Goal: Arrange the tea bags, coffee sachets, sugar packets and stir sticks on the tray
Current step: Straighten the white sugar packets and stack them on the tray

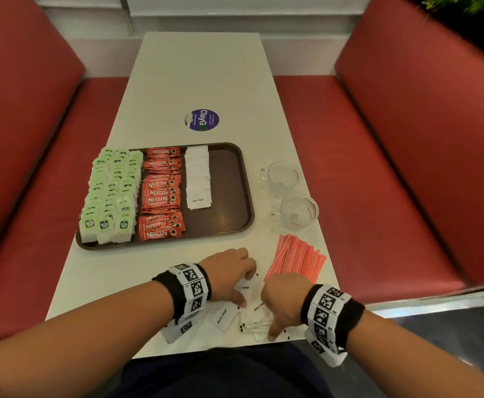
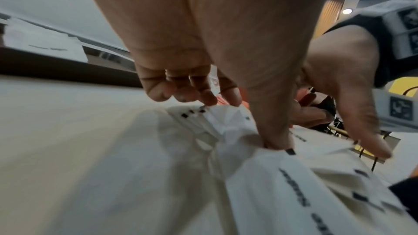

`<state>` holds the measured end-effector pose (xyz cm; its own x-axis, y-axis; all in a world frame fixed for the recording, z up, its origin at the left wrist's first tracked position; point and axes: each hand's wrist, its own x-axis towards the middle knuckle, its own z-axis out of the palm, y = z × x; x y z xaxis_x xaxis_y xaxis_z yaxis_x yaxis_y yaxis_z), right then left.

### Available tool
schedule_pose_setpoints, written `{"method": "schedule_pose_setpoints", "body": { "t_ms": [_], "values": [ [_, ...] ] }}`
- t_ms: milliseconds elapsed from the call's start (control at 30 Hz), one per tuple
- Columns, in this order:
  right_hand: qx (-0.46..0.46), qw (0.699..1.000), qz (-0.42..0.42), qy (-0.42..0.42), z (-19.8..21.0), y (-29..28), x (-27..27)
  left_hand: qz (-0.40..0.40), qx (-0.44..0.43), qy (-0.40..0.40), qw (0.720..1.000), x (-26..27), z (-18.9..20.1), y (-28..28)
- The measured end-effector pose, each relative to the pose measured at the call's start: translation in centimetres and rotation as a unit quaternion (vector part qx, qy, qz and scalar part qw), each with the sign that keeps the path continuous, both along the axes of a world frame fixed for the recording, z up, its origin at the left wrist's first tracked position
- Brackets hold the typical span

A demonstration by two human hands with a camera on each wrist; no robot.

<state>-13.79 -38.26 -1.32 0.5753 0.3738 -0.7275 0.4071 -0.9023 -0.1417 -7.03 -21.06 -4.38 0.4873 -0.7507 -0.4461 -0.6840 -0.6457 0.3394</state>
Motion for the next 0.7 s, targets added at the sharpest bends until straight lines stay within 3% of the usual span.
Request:
{"method": "schedule_pose_setpoints", "body": {
  "t_ms": [467,700],
  "values": [
    [0.041,0.995,-0.052,-0.079,-0.1,2.4,3.3,0.081,-0.028,-0.033,0.996,3.4,0.2,3.1],
    [0.067,0.992,-0.031,-0.104,-0.7,3.8,5.7,0.138,-0.021,-0.023,0.99,4.8,0.9,4.3]
  ]
}}
